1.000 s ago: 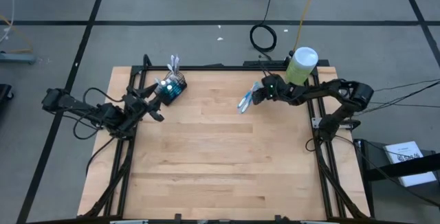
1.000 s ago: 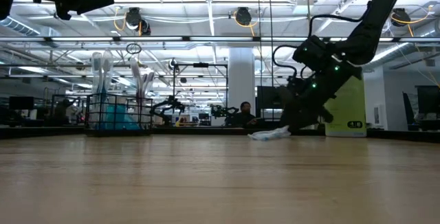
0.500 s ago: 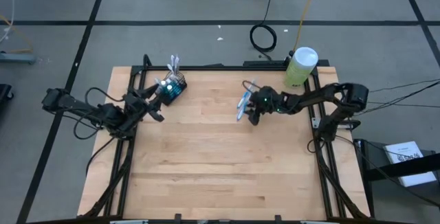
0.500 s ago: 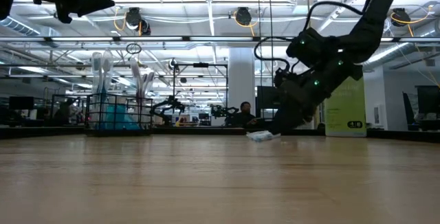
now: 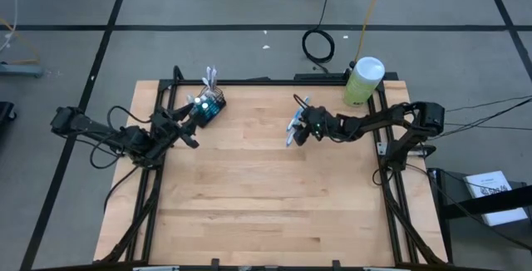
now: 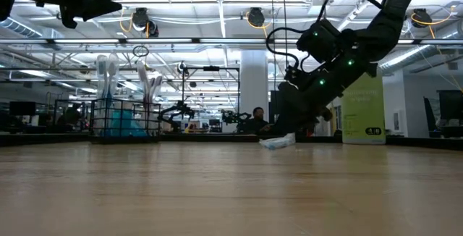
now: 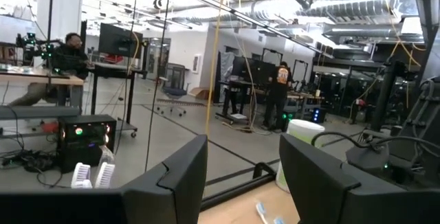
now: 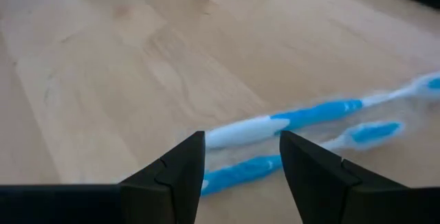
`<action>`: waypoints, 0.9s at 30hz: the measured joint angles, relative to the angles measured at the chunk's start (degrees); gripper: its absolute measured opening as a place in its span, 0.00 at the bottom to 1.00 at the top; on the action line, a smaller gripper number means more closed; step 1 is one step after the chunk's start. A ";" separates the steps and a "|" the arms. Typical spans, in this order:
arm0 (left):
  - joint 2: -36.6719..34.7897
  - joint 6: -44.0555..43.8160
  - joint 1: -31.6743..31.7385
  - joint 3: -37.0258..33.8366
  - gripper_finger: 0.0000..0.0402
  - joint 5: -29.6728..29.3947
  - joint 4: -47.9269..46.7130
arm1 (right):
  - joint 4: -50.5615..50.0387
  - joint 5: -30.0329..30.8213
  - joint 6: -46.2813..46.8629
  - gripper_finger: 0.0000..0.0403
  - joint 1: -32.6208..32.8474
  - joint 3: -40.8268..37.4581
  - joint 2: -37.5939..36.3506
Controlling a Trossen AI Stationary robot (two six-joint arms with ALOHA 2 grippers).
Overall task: Pick & Place toothbrushing station
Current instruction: Put the blue toothbrush into the left compartment of the wire organizer
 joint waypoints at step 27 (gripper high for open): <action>0.00 -1.29 2.01 0.00 0.46 0.39 -0.26 | 9.69 -27.50 -3.58 0.39 8.35 0.78 4.05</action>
